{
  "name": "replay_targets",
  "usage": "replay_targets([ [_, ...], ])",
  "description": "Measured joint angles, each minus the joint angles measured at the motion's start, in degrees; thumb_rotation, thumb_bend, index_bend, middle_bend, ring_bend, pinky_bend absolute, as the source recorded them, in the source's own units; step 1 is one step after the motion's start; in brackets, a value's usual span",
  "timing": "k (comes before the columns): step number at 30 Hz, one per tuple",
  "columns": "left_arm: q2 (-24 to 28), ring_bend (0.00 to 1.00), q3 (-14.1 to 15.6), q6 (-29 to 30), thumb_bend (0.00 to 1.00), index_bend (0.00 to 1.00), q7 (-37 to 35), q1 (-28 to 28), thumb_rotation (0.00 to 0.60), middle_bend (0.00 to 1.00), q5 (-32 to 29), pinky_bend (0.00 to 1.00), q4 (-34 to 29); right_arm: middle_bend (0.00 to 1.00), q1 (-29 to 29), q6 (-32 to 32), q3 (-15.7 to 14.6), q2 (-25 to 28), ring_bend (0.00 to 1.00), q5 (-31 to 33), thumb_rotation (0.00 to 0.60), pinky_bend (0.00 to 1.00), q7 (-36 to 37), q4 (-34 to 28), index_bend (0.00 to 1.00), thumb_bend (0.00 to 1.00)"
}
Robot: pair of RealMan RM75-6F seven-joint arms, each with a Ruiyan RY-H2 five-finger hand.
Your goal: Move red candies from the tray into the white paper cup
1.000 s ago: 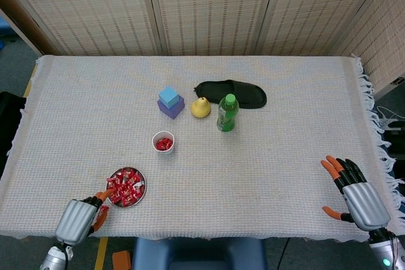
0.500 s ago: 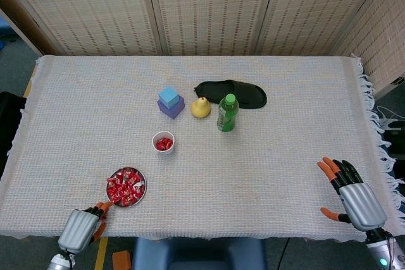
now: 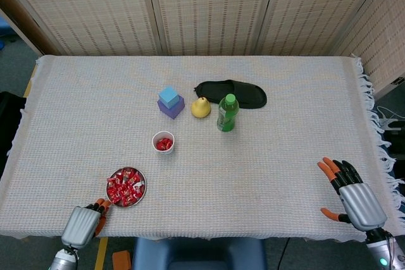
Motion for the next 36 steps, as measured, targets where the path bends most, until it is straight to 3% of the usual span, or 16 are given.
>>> replay_targets([
  [5, -0.1, 0.66, -0.5, -0.9, 0.37, 0.35, 0.2, 0.3, 0.600, 0.36, -0.5, 0.98, 0.4, 0.00, 0.0, -0.1, 0.0, 0.0, 0.00, 0.0, 0.600, 0.00, -0.1, -0.1, 0.00, 0.03],
  [12, -0.9, 0.66, -0.9, -0.7, 0.37, 0.46, -0.2, 0.7, 0.600, 0.55, 0.0, 0.98, 2.0, 0.00, 0.1, -0.2, 0.0, 0.0, 0.00, 0.2, 0.600, 0.00, -0.1, -0.1, 0.00, 0.03],
  [24, -0.8, 0.66, -2.0, 0.7, 0.37, 0.52, -1.1, 0.9, 0.600, 0.62, 1.1, 0.98, 2.6, 0.00, 0.2, -0.5, 0.1, -0.1, 0.00, 0.7, 0.600, 0.00, -0.4, -0.1, 0.00, 0.03],
  [30, 1.1, 0.66, -4.2, 2.2, 0.37, 0.52, -2.3, -0.2, 0.600, 0.62, 1.6, 0.98, -1.3, 0.00, 0.3, -0.7, 0.3, -0.3, 0.00, 1.1, 0.600, 0.00, -0.6, 0.0, 0.00, 0.03],
  [36, 4.7, 0.68, -7.8, -0.1, 0.37, 0.52, -2.2, -4.8, 0.600, 0.61, 2.1, 1.00, -10.4, 0.00, 0.3, -0.5, 0.7, -0.3, 0.00, 1.7, 0.600, 0.00, -0.5, -0.1, 0.00, 0.03],
])
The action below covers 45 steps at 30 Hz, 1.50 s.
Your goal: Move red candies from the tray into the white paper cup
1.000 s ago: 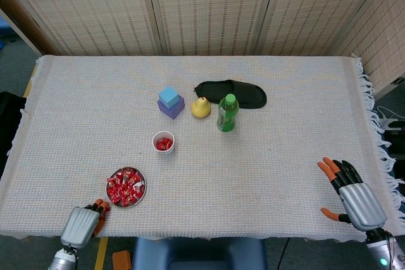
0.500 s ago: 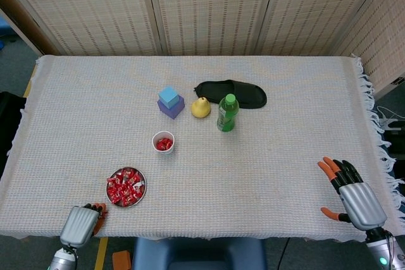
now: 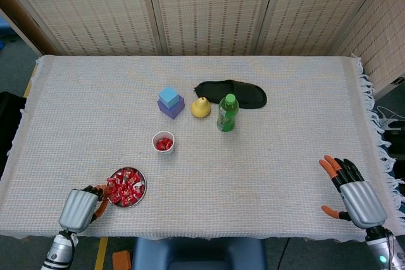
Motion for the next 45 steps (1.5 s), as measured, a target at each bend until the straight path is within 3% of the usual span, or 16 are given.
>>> replay_targets([
  [3, 1.9, 0.68, -2.9, -4.9, 0.37, 0.52, 0.2, -3.8, 0.600, 0.61, -1.4, 1.00, -5.2, 0.00, 0.0, -0.1, 0.3, 0.0, 0.00, 0.8, 0.600, 0.00, 0.2, 0.1, 0.00, 0.02],
  [8, 2.8, 0.68, -10.4, -14.6, 0.37, 0.51, 2.7, -12.6, 0.600, 0.60, -7.0, 1.00, -10.0, 0.00, 0.3, -0.7, 1.0, 0.0, 0.00, 2.4, 0.600, 0.00, 0.5, 0.3, 0.00, 0.03],
  [11, 1.4, 0.68, -14.2, -18.8, 0.38, 0.51, 5.7, -17.8, 0.600, 0.59, -10.2, 1.00, -10.0, 0.00, 0.4, -1.2, 1.4, 0.1, 0.00, 3.4, 0.600, 0.00, 0.6, 0.4, 0.00, 0.03],
  [16, -3.5, 0.68, -17.4, -23.3, 0.37, 0.51, 10.2, -24.6, 0.600, 0.58, -13.6, 1.00, -5.8, 0.00, 0.6, -2.0, 1.8, 0.1, 0.00, 4.7, 0.600, 0.00, 0.8, 0.7, 0.00, 0.03],
  [25, -9.0, 0.68, -19.1, -27.5, 0.37, 0.50, 12.7, -30.9, 0.600, 0.57, -19.3, 1.00, 0.2, 0.00, 0.8, -2.4, 1.7, 0.2, 0.00, 4.8, 0.600, 0.00, 0.9, 0.7, 0.00, 0.03],
  [32, -10.5, 0.68, -19.1, -28.1, 0.37, 0.47, 13.0, -33.3, 0.600, 0.54, -21.6, 1.00, 5.2, 0.00, 0.5, -1.9, 1.6, 0.4, 0.00, 4.4, 0.600, 0.00, 1.3, 0.7, 0.00, 0.03],
  [39, -10.1, 0.68, -18.1, -27.7, 0.38, 0.30, 13.1, -33.4, 0.600, 0.37, -22.8, 0.99, 5.9, 0.00, 0.4, -1.6, 1.6, 0.4, 0.00, 4.1, 0.600, 0.00, 1.3, 0.7, 0.00, 0.03],
  [45, -8.9, 0.68, -17.4, -26.4, 0.38, 0.25, 13.8, -33.2, 0.600, 0.31, -24.2, 0.99, 4.0, 0.00, 0.2, -0.9, 1.4, 0.5, 0.00, 3.3, 0.600, 0.00, 1.4, 0.5, 0.00, 0.03],
])
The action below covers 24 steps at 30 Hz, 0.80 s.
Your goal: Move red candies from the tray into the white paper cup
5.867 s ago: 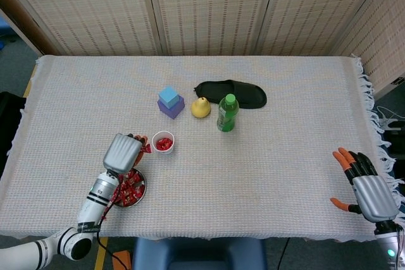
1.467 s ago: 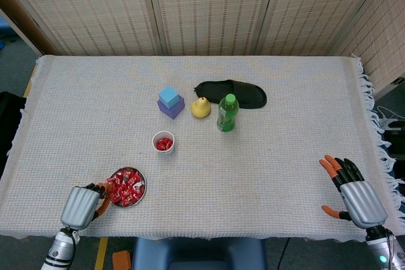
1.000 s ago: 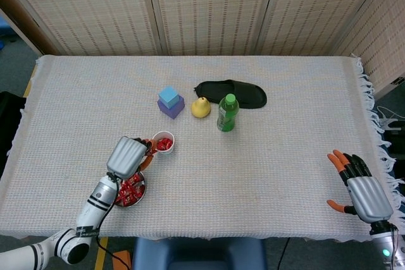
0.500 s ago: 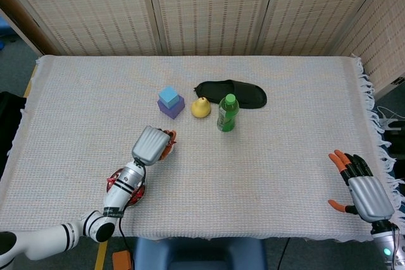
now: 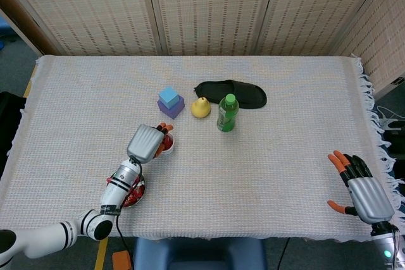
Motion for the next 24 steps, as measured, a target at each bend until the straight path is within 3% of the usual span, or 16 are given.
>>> replay_targets([
  [6, 2.5, 0.68, 2.2, 4.3, 0.38, 0.25, -1.2, 2.3, 0.600, 0.32, 2.3, 0.99, -5.0, 0.00, -0.4, 0.9, -0.2, 0.4, 0.00, -0.6, 0.600, 0.00, 1.1, 0.1, 0.00, 0.03],
  [9, 5.5, 0.68, 5.4, 7.4, 0.38, 0.24, -3.5, 5.6, 0.600, 0.32, 4.7, 1.00, -10.0, 0.00, -0.5, 1.1, -0.3, 0.6, 0.00, -1.1, 0.600, 0.00, 1.5, 0.2, 0.00, 0.03],
  [14, 11.3, 0.68, 13.8, 12.5, 0.38, 0.21, -7.9, 12.8, 0.600, 0.31, 9.4, 1.00, -16.0, 0.00, -0.5, 1.5, -0.7, 0.6, 0.00, -2.4, 0.600, 0.00, 1.6, 0.0, 0.00, 0.03],
  [19, 15.6, 0.68, 20.6, 13.8, 0.38, 0.11, -9.8, 18.1, 0.600, 0.19, 10.8, 1.00, -18.0, 0.00, -0.4, 1.4, -1.0, 0.4, 0.00, -3.4, 0.600, 0.00, 1.1, -0.2, 0.00, 0.03],
  [24, 17.1, 0.68, 22.5, 12.2, 0.38, 0.08, -6.5, 19.3, 0.600, 0.12, 10.1, 1.00, -18.8, 0.00, -0.3, 1.3, -1.4, 0.3, 0.00, -4.2, 0.600, 0.00, 0.7, -0.4, 0.00, 0.02],
])
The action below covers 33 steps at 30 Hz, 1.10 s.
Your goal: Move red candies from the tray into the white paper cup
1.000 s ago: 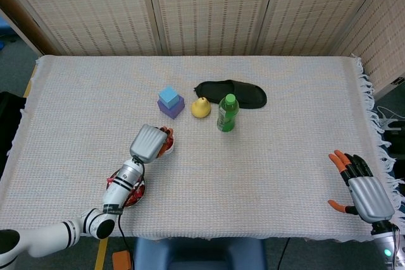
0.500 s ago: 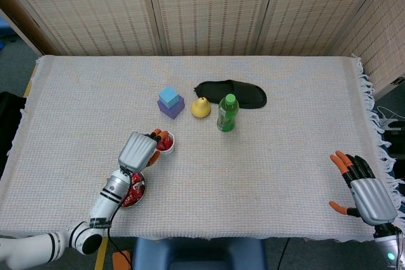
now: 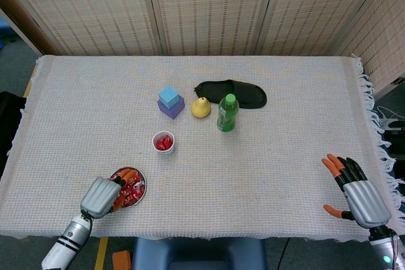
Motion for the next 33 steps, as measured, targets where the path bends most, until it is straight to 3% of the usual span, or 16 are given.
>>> replay_targets([
  [11, -3.7, 0.68, -0.2, -2.7, 0.37, 0.15, 4.3, 1.1, 0.600, 0.14, -2.1, 1.00, 3.7, 0.00, -0.7, 1.4, -0.4, 0.4, 0.00, -0.8, 0.600, 0.00, 0.4, -0.1, 0.00, 0.03],
  [19, -6.6, 0.68, -1.5, -3.2, 0.37, 0.24, 6.5, 1.3, 0.600, 0.27, -2.2, 1.00, 6.5, 0.00, -0.8, 1.7, -0.2, 0.6, 0.00, -0.7, 0.600, 0.00, 1.1, 0.1, 0.00, 0.03],
  [26, -7.3, 0.68, -2.1, -4.4, 0.37, 0.31, 8.3, 1.1, 0.600, 0.29, -3.5, 1.00, 7.4, 0.00, -0.7, 1.5, -0.2, 0.5, 0.00, -0.5, 0.600, 0.00, 1.0, 0.1, 0.00, 0.03],
  [33, -7.8, 0.68, -2.2, -4.5, 0.37, 0.39, 10.1, 1.3, 0.600, 0.39, -3.6, 1.00, 8.1, 0.00, -0.6, 1.3, -0.1, 0.5, 0.00, -0.3, 0.600, 0.00, 0.9, 0.1, 0.00, 0.02],
])
